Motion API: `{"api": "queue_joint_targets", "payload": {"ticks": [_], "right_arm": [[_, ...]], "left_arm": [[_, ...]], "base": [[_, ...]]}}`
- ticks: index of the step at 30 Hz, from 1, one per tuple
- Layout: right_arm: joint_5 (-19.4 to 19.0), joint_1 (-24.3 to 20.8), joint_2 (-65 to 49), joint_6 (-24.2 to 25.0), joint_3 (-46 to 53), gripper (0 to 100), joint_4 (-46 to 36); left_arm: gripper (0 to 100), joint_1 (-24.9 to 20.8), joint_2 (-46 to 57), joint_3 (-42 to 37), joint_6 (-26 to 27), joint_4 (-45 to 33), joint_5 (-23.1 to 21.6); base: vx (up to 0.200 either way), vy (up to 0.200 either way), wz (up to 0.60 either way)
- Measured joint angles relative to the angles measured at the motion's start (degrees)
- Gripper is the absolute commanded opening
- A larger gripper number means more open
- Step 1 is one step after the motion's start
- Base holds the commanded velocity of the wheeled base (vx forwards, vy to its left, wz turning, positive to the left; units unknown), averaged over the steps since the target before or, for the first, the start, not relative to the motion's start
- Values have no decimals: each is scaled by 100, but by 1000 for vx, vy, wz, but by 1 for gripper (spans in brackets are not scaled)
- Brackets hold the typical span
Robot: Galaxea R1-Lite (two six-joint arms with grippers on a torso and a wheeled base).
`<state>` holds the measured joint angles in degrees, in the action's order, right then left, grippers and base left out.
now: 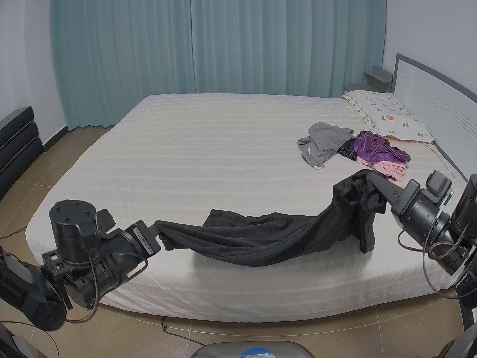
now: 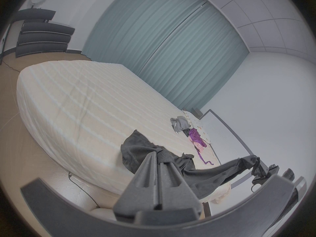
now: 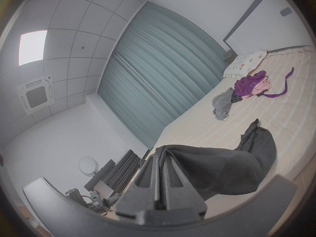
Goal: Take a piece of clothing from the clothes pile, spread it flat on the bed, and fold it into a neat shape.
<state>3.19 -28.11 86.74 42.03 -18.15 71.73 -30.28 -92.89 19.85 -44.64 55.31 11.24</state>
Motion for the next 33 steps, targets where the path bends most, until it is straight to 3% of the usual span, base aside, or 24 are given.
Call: {"api": "queue_joint_targets", "payload": {"ticks": [8,14,19,33], "right_arm": [[-20,144,-747,-110,-1307,0,-1170],[-35,439,-678,-207,-2553,0,-1787],[-38,669,-83,-254,-3195,0,-1953],[-30,984,2203,-391,-4432,0,-1762]], "left_arm": [[0,455,555,1213,26,-1075,-13],[0,833,664,2317,17,-2005,-76],[0,1014,516,2892,4,-2274,-165],[0,1319,-1097,4269,-9,-2339,-224]], "base": [[0,0,0],[33,-33,0],[200,-200,0],[171,0,0]]}}
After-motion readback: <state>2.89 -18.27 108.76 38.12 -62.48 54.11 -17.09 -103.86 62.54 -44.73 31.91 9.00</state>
